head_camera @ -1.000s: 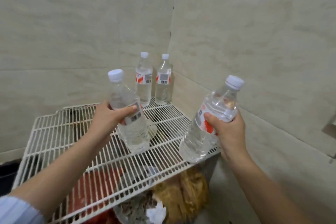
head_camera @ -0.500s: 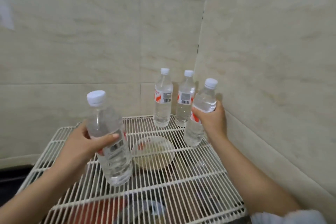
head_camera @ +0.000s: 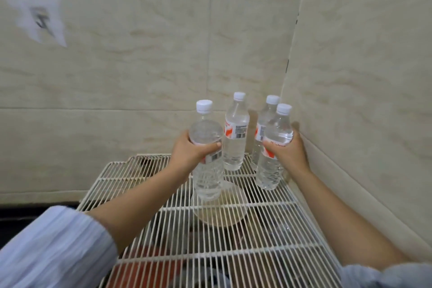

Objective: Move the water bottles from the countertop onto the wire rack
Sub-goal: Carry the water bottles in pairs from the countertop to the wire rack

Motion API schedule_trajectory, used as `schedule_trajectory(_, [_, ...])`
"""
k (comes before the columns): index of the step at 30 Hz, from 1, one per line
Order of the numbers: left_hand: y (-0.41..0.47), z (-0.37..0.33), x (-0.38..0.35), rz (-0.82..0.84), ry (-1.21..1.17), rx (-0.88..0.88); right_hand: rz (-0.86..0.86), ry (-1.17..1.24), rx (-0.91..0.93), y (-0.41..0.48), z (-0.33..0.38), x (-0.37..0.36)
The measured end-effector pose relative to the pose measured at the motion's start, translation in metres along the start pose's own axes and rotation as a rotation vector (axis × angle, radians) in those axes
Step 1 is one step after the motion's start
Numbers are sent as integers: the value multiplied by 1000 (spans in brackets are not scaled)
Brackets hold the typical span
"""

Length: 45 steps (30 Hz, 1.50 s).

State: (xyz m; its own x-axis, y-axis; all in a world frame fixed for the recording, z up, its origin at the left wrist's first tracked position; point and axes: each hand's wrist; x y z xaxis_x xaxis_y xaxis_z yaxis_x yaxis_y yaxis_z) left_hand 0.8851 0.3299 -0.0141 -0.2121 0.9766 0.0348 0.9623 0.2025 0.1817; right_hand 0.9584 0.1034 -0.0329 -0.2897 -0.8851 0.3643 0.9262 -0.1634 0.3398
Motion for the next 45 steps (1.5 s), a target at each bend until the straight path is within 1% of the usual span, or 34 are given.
schedule_trajectory(3, [14,0,-20,17,36,-24,25,10,17,0,0,2])
schedule_trajectory(5, [20,0,-35,29,52,-27,32,1,-3,0,1,0])
schedule_trajectory(8, [26,3,-53,9,75,-4,-3,-9,-40,6,-6,-3])
schedule_trajectory(12, [29,13,-69,-10,90,0,5,-21,-38,15,-16,-5])
schedule_trajectory(17, [24,18,-78,-29,138,-79,52,-37,-30,20,-23,-5])
schedule_trajectory(21, [19,16,-76,-7,112,-70,51,-15,-20,19,-26,-4])
schedule_trajectory(23, [17,16,-75,13,91,-62,71,-10,-11,28,-41,-8])
schedule_trajectory(25, [14,18,-76,27,75,-30,78,-21,-42,29,-45,-8])
schedule_trajectory(27, [9,18,-77,41,61,38,60,-24,-68,12,-27,-4])
schedule_trajectory(29, [5,19,-76,41,79,91,37,-53,-94,-19,6,3])
schedule_trajectory(34, [-12,17,-59,43,156,235,-44,-313,-27,-66,30,15])
schedule_trajectory(36, [-19,20,-45,26,223,260,-6,-335,-38,-81,36,14])
schedule_trajectory(39, [-35,15,-20,-14,279,240,91,-360,-23,-101,43,8])
schedule_trajectory(42, [-62,11,13,-44,317,242,202,-387,68,-125,56,-3])
schedule_trajectory(45, [-95,17,52,-126,310,252,350,-371,155,-152,71,-22])
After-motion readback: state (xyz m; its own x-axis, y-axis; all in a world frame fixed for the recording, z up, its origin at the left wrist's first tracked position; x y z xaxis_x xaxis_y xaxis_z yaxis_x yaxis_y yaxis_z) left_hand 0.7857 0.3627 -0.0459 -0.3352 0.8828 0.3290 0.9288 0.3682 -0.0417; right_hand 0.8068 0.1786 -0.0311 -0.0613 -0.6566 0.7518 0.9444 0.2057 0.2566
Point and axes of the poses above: each hand's wrist, its own y-axis towards the middle knuckle, its own x-axis out of the back of the hand, z = x × y, and after that the axes turned 3 degrees about -y, right-handed
